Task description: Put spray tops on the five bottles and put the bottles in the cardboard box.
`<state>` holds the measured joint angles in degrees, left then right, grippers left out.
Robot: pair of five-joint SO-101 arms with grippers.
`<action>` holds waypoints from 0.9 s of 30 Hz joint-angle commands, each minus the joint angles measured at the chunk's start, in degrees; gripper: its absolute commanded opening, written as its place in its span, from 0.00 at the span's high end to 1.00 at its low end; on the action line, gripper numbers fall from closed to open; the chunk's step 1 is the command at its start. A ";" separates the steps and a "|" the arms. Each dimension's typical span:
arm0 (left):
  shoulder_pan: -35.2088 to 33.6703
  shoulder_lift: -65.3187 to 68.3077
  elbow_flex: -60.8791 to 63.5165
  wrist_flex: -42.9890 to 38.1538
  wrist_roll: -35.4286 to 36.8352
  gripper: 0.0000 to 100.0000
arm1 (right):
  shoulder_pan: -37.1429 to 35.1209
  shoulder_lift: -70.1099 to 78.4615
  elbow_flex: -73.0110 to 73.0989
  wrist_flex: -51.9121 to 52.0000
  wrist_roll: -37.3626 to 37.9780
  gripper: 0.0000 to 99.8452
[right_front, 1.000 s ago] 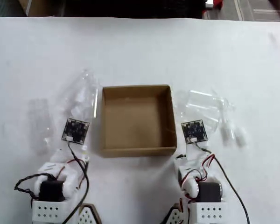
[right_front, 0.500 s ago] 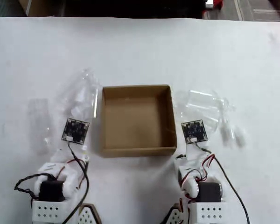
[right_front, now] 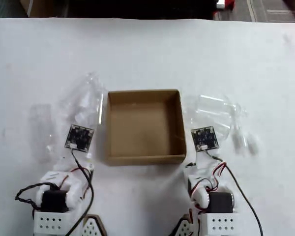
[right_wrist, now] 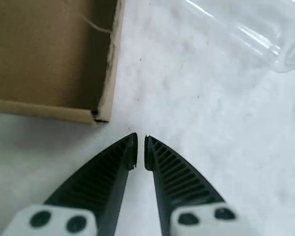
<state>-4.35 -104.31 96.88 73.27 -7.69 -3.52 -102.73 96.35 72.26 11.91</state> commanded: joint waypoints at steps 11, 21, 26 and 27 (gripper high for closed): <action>0.13 -0.40 0.09 0.18 0.53 0.98 | -0.40 -0.40 0.53 0.48 -0.62 0.98; 0.13 -0.40 0.09 0.18 0.26 0.98 | -0.92 -0.40 0.53 0.40 -0.18 0.98; 0.13 -0.40 0.09 0.18 0.18 0.98 | -4.62 -0.40 0.53 0.40 -0.18 0.98; 0.13 -0.40 0.09 0.18 0.18 0.98 | -4.62 -0.40 0.53 0.22 -0.18 0.98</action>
<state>-4.35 -104.31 96.88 73.27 -7.69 -7.12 -102.73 96.35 72.26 11.91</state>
